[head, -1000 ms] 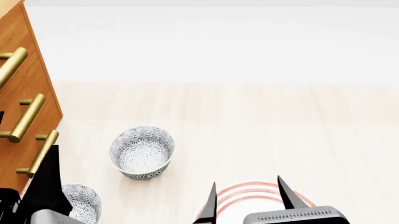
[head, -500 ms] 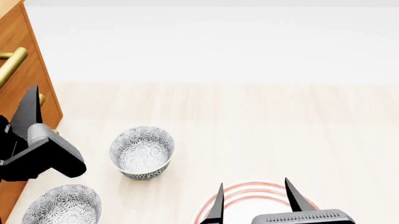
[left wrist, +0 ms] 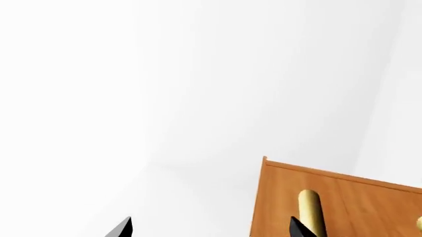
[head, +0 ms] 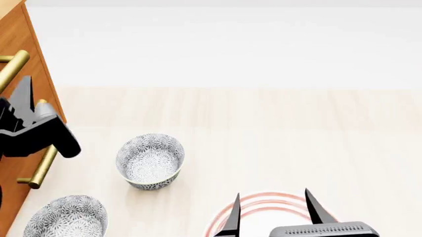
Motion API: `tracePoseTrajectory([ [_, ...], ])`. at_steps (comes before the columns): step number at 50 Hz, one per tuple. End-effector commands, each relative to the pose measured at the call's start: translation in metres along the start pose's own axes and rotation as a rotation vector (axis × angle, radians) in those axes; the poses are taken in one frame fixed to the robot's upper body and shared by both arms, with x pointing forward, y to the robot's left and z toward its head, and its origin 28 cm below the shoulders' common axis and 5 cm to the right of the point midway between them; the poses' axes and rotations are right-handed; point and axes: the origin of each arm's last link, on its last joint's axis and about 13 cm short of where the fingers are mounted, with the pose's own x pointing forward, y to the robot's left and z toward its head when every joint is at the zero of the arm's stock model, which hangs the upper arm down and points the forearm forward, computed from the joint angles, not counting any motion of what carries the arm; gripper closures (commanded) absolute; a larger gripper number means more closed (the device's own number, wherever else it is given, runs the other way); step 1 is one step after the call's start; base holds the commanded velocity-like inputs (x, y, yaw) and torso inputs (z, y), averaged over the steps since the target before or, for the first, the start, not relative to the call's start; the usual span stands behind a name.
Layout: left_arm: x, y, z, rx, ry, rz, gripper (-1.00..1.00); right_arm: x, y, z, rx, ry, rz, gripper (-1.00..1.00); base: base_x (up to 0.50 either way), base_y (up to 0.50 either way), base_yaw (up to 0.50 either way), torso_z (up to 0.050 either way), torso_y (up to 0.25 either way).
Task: Open the top drawer of the cabinet.
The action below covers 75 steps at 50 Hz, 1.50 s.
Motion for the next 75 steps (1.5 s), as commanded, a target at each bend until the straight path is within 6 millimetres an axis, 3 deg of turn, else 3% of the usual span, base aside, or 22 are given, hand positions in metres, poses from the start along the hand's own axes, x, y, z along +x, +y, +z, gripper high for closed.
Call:
tracePoseTrajectory([
  [1,0.015,-0.007,-0.012,0.027,0.006,-0.050,-1.00,0.001,0.000,-0.002,0.002,0.006,-0.003,-1.00,0.00,0.00,0.00,0.000,0.000],
  [14,0.015,-0.029,-0.013,-0.003,0.034,-0.094,-1.00,0.002,0.001,-0.004,0.004,0.010,0.002,-1.00,0.00,0.00,0.00,0.000,0.000],
  [18,0.013,-0.037,-0.014,-0.081,0.054,-0.139,-1.00,0.001,0.000,-0.005,0.003,0.012,0.001,-1.00,0.00,0.00,0.00,0.000,0.000],
  [39,0.009,-0.059,-0.037,-0.042,0.162,-0.173,-1.00,0.002,0.006,-0.007,-0.001,0.015,0.019,-1.00,0.00,0.00,0.00,0.000,0.000],
  [55,0.003,-0.061,-0.047,-0.065,0.247,-0.195,-1.00,0.002,0.006,-0.007,-0.001,0.013,0.019,-1.00,0.00,0.00,0.00,0.000,0.000],
  [56,0.002,-0.060,-0.047,-0.071,0.254,-0.194,1.00,0.002,0.006,-0.007,-0.001,0.013,0.019,-1.00,0.00,0.00,0.00,0.000,0.000],
  [75,-0.001,-0.055,-0.047,-0.075,0.275,-0.197,1.00,0.002,0.004,-0.006,0.008,0.007,0.016,-1.00,0.00,0.00,0.00,0.000,0.000],
])
